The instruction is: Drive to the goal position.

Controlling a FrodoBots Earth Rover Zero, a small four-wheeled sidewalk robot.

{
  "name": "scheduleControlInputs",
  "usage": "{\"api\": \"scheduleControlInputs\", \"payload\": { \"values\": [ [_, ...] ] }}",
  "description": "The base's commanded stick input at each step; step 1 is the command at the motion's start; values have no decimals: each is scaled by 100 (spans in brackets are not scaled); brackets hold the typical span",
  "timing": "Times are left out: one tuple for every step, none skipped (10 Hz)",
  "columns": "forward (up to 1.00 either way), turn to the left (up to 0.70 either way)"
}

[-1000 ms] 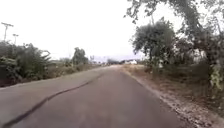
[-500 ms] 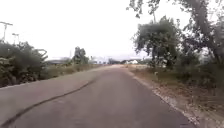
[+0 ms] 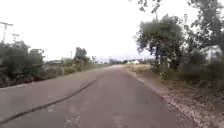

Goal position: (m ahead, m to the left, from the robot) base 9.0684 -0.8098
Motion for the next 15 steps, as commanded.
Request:
{"api": "scheduleControlInputs", "payload": {
  "values": [
    [100, 0],
    [100, 0],
    [100, 0],
    [100, 0],
    [100, 0],
    [100, 0],
    [100, 0],
    [100, 0],
    [100, 0],
    [100, 0],
    [100, 0],
    [100, 0],
    [100, 0],
    [100, 0],
    [100, 0]
  ]
}}
